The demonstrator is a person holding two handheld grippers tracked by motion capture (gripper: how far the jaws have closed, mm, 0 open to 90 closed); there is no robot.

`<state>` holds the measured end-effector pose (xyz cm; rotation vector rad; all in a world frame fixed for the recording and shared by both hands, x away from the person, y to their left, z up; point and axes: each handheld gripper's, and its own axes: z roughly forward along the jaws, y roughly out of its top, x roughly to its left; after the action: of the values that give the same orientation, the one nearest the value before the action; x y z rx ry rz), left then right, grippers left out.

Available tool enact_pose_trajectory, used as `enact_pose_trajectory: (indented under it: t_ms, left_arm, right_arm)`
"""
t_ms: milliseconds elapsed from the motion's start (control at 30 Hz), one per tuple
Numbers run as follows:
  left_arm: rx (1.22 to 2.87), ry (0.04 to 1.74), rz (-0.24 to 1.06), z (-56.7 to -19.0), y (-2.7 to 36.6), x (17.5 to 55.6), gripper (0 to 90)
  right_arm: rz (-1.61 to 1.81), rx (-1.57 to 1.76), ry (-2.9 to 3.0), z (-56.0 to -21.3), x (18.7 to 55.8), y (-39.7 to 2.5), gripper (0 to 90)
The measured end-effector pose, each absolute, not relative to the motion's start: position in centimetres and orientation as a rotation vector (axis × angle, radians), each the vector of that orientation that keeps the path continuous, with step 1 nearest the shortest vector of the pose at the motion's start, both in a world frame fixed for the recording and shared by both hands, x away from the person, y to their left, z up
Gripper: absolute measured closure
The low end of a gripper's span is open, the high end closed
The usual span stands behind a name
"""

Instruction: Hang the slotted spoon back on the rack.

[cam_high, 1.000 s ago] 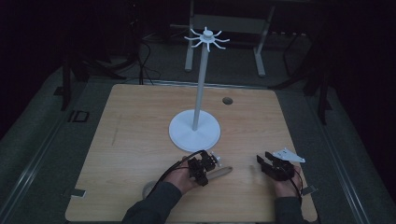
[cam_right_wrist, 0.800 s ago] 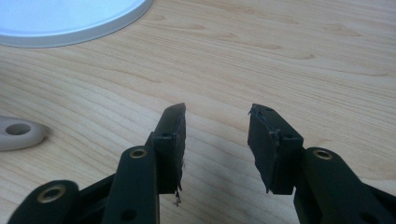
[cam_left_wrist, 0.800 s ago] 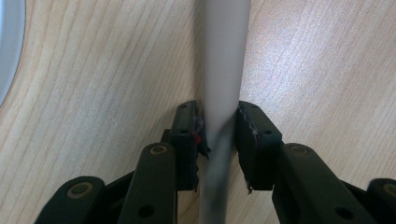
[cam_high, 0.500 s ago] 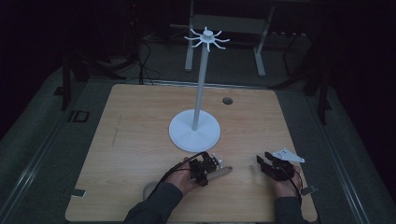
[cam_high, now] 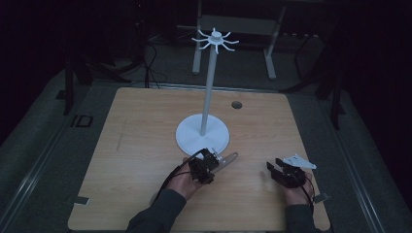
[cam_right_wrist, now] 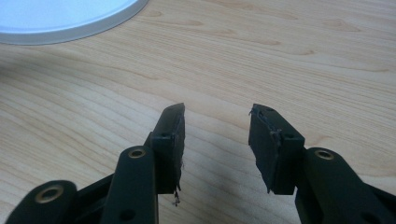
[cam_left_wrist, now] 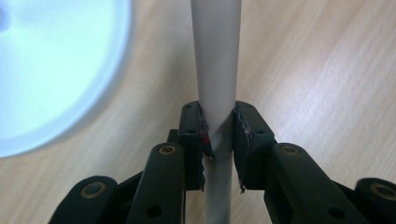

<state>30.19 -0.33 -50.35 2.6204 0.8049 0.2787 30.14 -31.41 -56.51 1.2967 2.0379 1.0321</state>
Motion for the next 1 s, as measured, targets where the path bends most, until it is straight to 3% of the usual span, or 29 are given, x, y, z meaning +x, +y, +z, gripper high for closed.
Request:
enact_pose_trajectory:
  t_ms: [400,1000]
  left_arm:
    - [2.396,0.893,0.396,-48.2,1.2,30.1,74.9]
    - [2.139,0.893,0.559,-45.7,2.8,29.5,74.9]
  right_arm:
    - [1.032,1.301,2.039,-56.6,30.1,-31.3,55.0]
    - [1.021,1.294,2.046,-56.8,30.2,-31.2,55.1]
